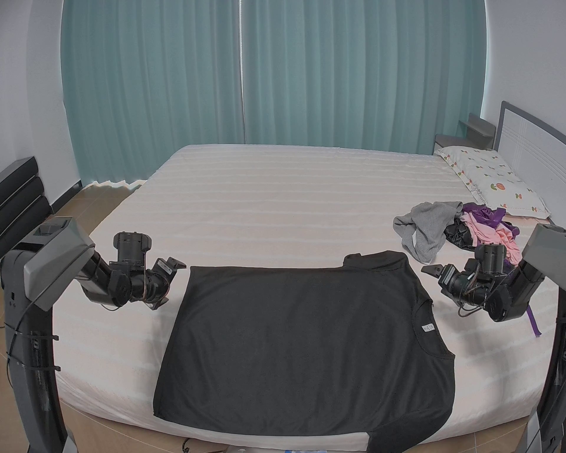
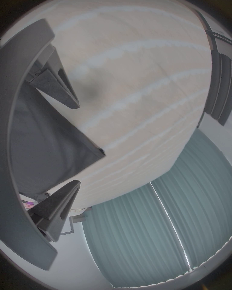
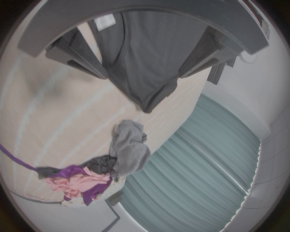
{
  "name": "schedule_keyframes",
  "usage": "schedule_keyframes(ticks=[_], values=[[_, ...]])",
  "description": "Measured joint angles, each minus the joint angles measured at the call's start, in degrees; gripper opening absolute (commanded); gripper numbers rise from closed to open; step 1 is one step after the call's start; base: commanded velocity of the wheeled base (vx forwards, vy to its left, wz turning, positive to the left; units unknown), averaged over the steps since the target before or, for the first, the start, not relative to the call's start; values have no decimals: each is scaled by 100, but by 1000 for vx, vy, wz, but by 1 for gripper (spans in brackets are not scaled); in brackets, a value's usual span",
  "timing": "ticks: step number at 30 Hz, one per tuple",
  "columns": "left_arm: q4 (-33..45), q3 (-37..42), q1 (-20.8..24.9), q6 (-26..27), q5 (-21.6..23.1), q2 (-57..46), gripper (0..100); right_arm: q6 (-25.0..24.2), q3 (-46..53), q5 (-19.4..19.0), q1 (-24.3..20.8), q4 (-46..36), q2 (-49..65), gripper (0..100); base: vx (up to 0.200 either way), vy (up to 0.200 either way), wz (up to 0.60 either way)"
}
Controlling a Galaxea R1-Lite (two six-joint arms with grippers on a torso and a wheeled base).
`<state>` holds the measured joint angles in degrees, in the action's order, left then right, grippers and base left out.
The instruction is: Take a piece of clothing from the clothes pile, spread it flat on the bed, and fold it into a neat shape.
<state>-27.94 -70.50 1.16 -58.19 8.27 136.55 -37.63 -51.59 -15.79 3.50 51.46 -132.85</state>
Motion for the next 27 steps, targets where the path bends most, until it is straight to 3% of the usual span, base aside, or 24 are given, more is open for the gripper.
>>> schedule_keyframes(ticks=[10,16,23,27], values=[[-200,2370,-50,5,544,-1447,100,-137,2309,-605,51,304,1189,100,0,0,0],[-736,3640,-6,-15,706,-2171,100,-158,3334,-986,30,405,1880,100,0,0,0],[-1514,4506,66,-35,857,-2514,100,-169,3850,-1253,116,438,2269,100,0,0,0],[-1568,4781,79,-35,1018,-2566,100,-167,4007,-1321,140,435,2304,100,-200,0,0]])
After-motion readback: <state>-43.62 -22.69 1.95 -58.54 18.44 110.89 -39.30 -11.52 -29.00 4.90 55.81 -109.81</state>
